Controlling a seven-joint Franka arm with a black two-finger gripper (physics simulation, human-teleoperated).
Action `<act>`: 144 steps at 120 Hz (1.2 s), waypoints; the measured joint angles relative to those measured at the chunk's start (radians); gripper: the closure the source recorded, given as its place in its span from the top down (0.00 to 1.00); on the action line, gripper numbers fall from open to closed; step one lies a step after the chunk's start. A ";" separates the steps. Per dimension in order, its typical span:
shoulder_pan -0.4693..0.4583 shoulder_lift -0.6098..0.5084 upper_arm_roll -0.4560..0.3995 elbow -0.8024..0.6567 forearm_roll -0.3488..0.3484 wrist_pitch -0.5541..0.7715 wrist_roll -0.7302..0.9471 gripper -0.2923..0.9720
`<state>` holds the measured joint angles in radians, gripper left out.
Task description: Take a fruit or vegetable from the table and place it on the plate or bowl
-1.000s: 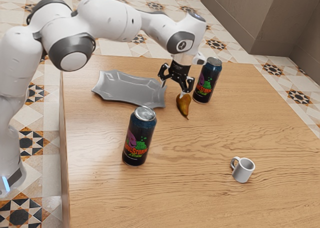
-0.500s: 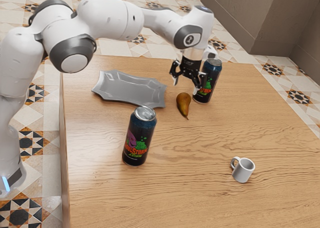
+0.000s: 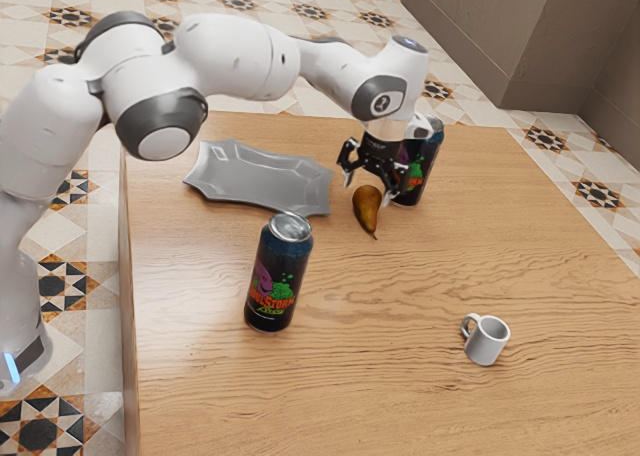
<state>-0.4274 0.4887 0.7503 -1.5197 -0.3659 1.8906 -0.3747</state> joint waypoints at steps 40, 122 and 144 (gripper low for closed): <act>0.001 0.023 0.000 -0.001 -0.013 0.007 0.004 0.64; -0.027 -0.165 0.066 0.000 0.069 -0.062 -0.008 0.44; -0.063 -0.432 0.078 -0.197 0.243 -0.123 -0.029 0.44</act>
<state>-0.4908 0.0566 0.8282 -1.7164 -0.1234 1.7678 -0.4037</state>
